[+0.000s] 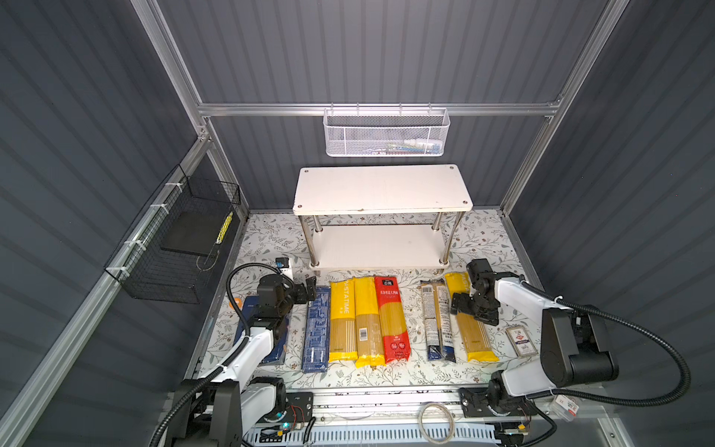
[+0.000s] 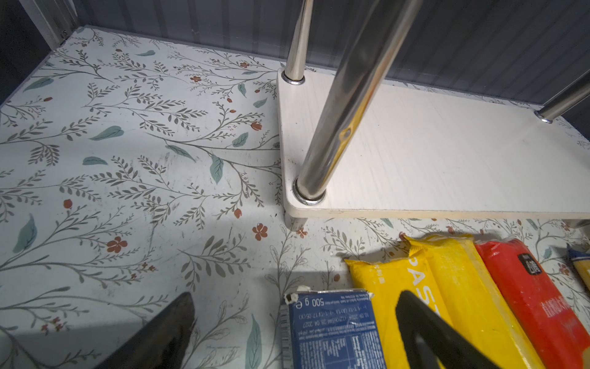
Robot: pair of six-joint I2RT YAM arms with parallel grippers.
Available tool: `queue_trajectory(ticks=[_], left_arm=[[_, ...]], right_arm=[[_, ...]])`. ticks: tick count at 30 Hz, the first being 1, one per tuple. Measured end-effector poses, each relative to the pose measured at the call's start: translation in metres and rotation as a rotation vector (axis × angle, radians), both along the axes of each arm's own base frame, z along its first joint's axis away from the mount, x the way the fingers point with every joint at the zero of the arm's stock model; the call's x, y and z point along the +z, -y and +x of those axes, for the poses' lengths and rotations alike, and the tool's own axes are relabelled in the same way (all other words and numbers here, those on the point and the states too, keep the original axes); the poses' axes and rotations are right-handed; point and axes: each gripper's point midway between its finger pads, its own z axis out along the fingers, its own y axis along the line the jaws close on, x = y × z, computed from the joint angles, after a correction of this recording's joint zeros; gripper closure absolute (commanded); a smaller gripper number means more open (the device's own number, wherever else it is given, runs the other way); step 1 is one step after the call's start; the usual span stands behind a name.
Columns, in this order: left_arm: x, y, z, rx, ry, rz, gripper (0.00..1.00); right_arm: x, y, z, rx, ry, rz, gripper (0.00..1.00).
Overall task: Arrange pasta packages on shelves
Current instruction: Pick up the pasta bag from the middle-right of the table.
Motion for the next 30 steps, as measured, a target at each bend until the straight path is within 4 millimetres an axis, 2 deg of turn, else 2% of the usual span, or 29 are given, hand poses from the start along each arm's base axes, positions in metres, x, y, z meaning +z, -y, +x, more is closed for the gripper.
queue_trajectory(ticks=[17,20,30], left_arm=[[-0.001,0.0,0.0,0.0,-0.006,0.0,0.01],[-0.001,0.0,0.0,-0.001,-0.007,0.001,0.01],[-0.001,0.0,0.0,-0.001,-0.008,0.001,0.01]], right_arm=[[-0.003,0.001,0.002,0.011,-0.032,-0.01,0.02],[-0.003,0.0,0.003,0.017,-0.03,-0.004,0.07],[0.001,-0.011,-0.002,0.025,0.019,0.058,0.11]])
